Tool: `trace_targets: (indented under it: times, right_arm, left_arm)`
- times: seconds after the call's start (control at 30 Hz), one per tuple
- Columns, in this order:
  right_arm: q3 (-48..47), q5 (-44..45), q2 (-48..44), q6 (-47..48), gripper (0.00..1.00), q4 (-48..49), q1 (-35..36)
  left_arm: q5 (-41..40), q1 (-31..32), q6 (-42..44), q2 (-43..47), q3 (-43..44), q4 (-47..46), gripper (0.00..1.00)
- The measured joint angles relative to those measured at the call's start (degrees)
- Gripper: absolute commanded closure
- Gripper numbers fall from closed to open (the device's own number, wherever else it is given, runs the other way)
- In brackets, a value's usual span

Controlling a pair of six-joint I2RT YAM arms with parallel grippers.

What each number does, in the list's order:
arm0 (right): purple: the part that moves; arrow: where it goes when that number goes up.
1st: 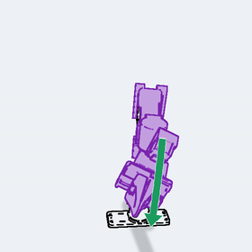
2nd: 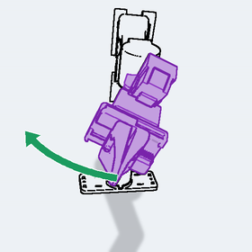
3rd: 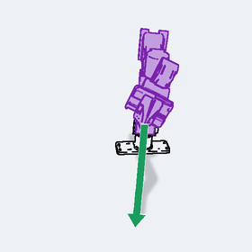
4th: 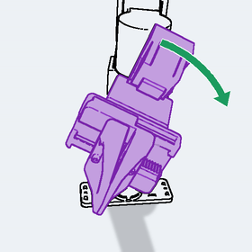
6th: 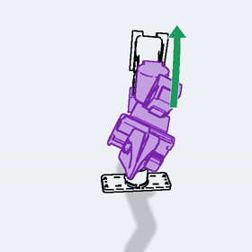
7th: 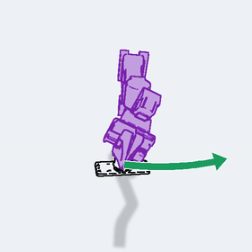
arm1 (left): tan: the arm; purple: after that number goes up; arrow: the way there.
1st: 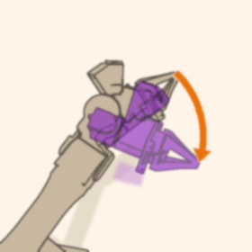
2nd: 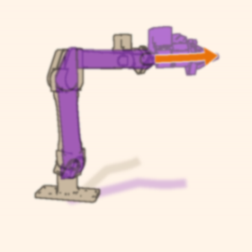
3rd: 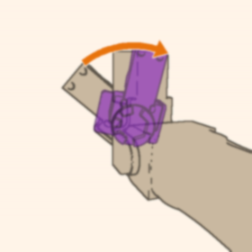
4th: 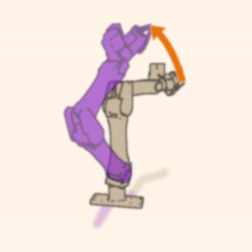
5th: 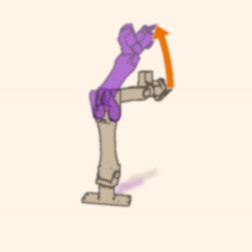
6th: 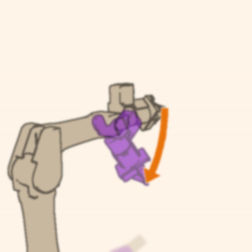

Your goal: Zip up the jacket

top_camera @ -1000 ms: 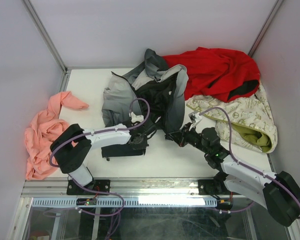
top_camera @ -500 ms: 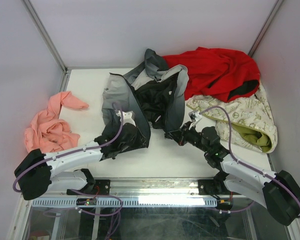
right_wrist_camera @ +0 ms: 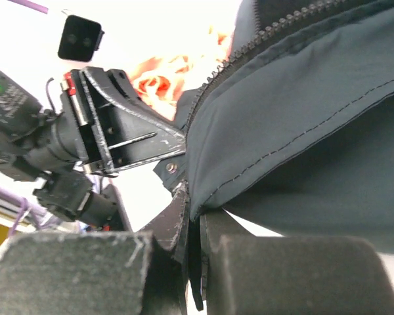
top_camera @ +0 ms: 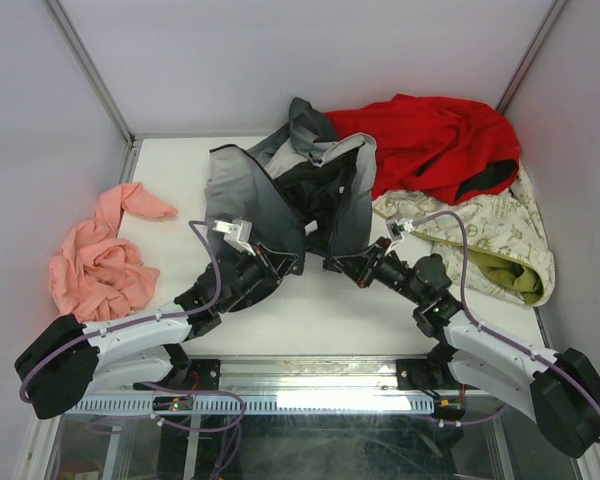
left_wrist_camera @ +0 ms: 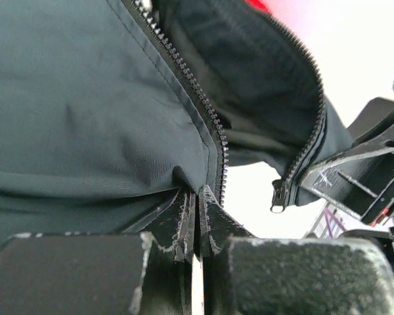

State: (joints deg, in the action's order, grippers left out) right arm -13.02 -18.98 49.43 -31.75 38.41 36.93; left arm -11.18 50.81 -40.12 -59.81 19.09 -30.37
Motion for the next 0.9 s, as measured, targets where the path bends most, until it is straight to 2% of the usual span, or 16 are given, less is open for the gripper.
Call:
trace_targets:
  times: [0.27,0.4,0.6,0.9]
  right_arm:
    - [-0.3,-7.3,5.5,-9.0,1.00,11.4,0.0]
    - [-0.6,-9.3,9.5,-12.1,1.00,16.9,0.5]
    - [-0.9,-11.1,14.4,-14.9,1.00,24.1,1.4]
    - [-1.4,-11.9,15.9,-16.4,1.00,29.3,2.4]
  left_arm:
    - [3.0,-1.4,3.5,-2.0,-5.8,-24.6,1.00]
    - [4.2,-1.4,4.3,-4.2,-6.8,-32.0,1.00]
    - [5.6,-1.4,6.6,-4.7,-7.1,-39.1,1.00]
    - [6.8,-1.4,8.1,-5.7,-7.1,-42.6,1.00]
